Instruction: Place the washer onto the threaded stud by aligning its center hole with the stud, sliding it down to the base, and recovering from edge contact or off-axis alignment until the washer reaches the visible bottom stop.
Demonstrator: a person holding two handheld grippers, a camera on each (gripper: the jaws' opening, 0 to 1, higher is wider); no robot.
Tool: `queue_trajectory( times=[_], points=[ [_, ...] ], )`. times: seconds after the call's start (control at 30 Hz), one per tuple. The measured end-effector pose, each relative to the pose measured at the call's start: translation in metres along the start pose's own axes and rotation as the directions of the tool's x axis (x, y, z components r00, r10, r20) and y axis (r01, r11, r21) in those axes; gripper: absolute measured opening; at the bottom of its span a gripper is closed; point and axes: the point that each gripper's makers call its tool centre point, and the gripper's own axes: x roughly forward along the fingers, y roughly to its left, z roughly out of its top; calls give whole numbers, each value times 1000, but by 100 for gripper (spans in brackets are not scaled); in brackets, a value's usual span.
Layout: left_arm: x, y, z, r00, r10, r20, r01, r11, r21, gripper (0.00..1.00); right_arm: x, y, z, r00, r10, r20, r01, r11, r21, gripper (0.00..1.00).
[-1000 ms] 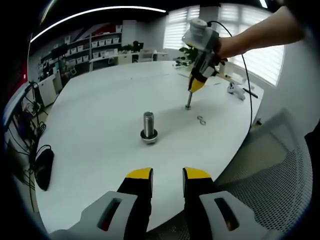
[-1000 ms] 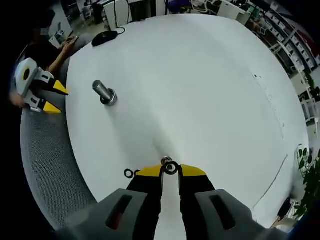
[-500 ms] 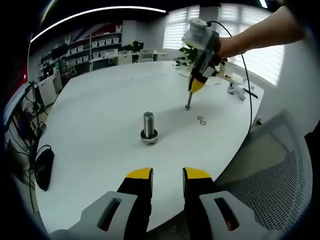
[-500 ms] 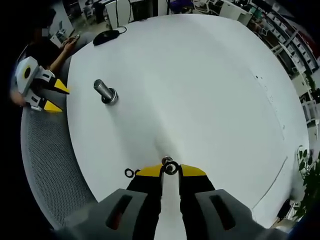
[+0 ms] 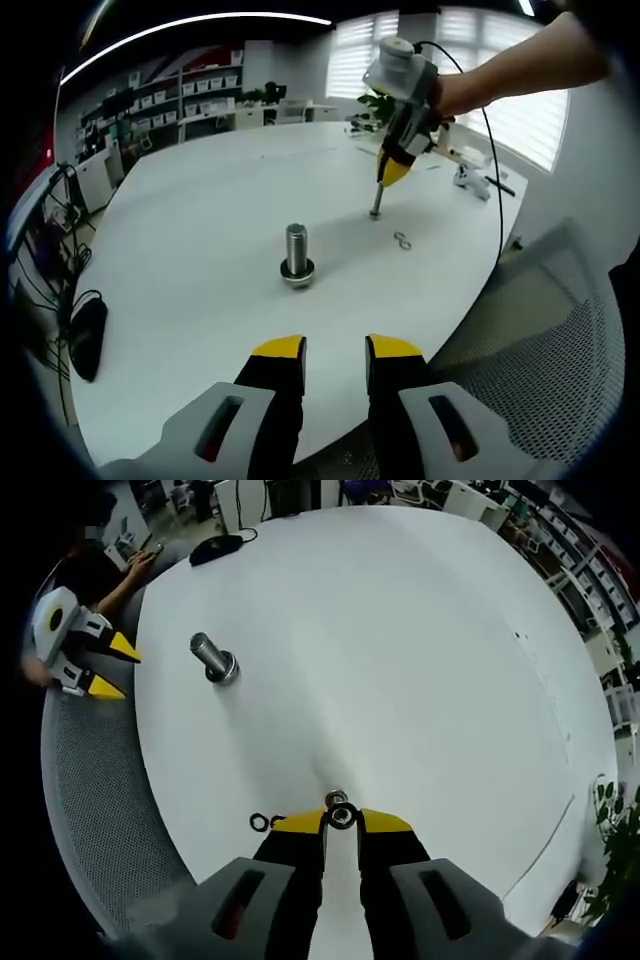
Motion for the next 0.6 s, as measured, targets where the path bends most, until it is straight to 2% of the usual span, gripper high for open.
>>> queue_trajectory(
  times=[0.3,0.6],
  points=[
    [0,0,0,1000,2,-1,-2,1000,-1,21,5,1,0,1000,7,-4,-7,1000,8,14],
    [0,1,0,1000,6,-4,-6,1000,-3,21,20,3,-4,999,19,-32,-19,1000,13,14]
  ],
)
